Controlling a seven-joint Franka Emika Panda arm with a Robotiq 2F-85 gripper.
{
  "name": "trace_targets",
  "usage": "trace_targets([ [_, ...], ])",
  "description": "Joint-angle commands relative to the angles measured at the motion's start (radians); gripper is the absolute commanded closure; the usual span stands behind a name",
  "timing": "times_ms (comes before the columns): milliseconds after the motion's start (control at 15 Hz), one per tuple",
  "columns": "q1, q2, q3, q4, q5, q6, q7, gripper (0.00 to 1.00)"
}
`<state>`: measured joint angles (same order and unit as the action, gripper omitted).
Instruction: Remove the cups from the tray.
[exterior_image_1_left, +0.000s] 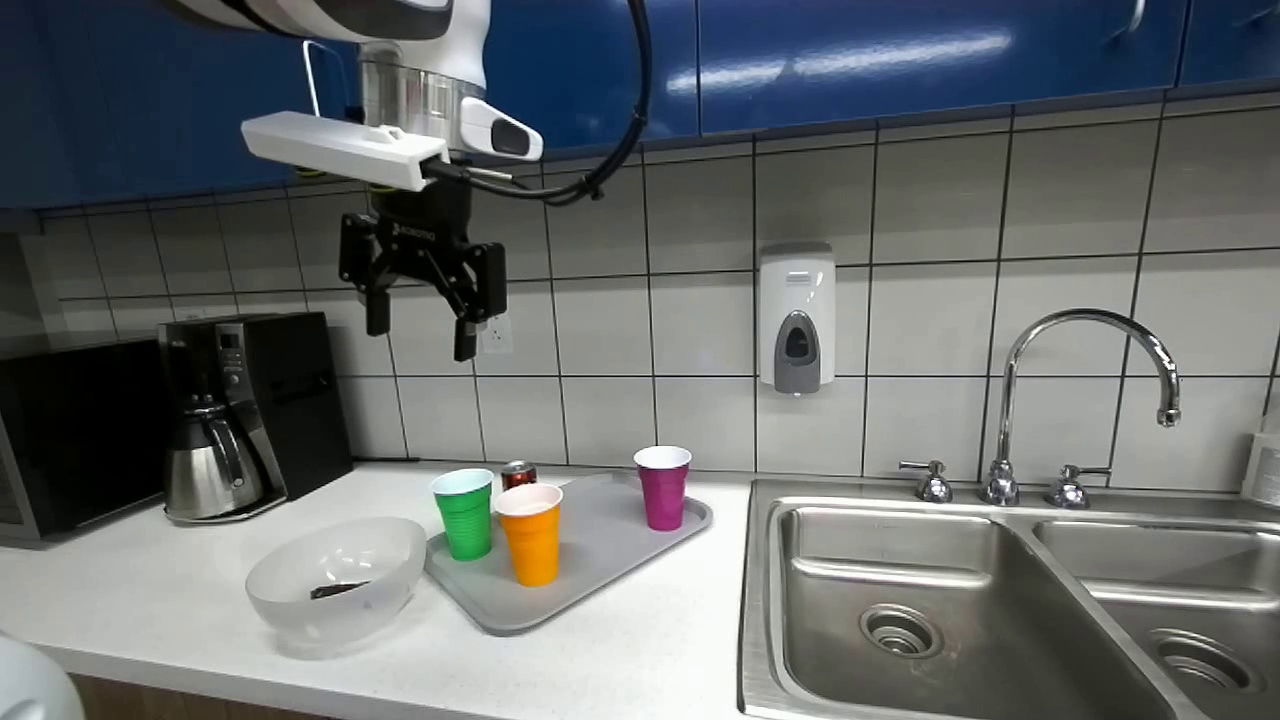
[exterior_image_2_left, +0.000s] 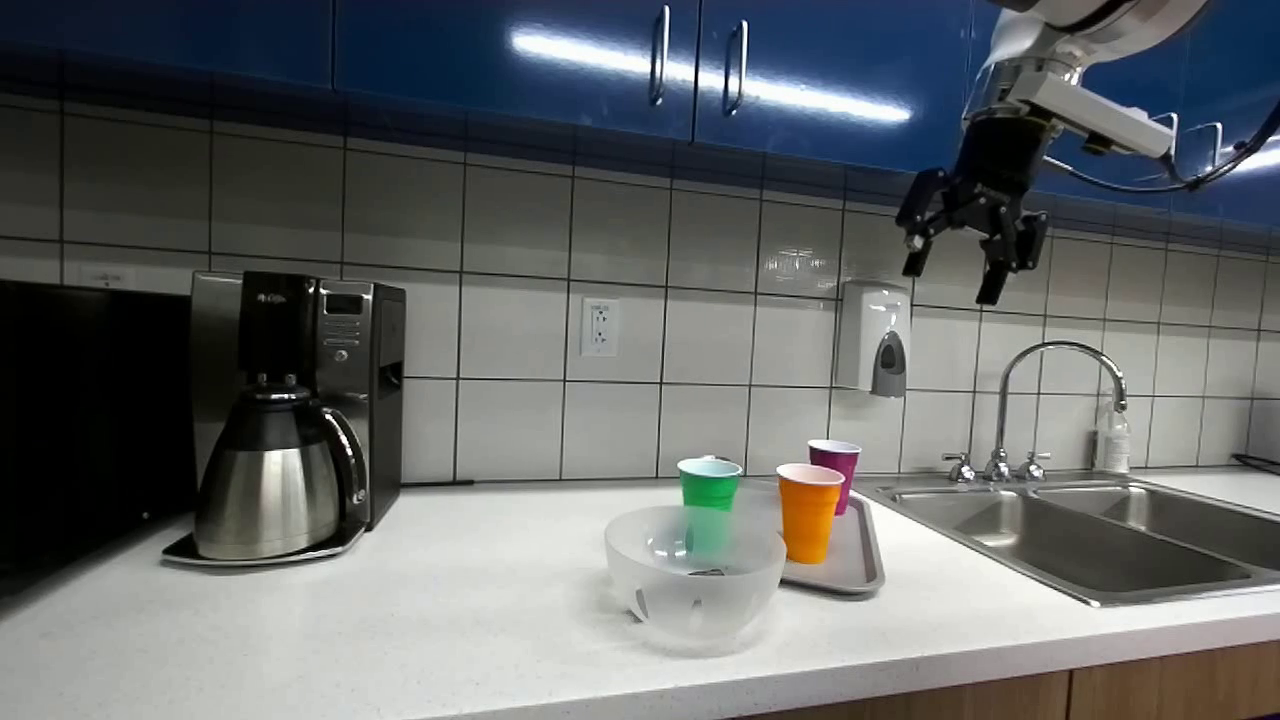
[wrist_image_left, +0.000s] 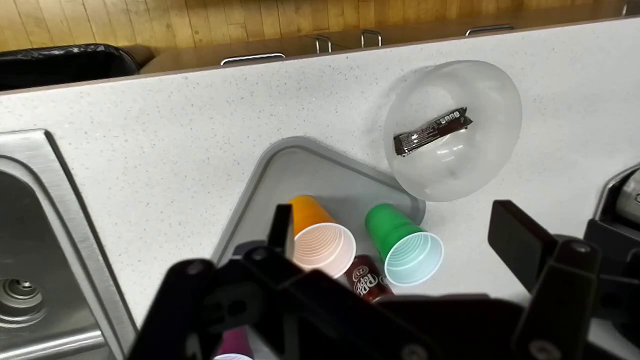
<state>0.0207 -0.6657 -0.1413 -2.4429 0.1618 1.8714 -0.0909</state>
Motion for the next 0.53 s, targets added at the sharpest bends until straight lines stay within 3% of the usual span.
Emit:
trace_targets([
  [0,-0.022,-0.015,0.046,-0.028,0.005,0.066,0.024,0.0],
  [467,-0.021,-0.009,0.085,-0.07,-0.005,0.183,0.059,0.0],
])
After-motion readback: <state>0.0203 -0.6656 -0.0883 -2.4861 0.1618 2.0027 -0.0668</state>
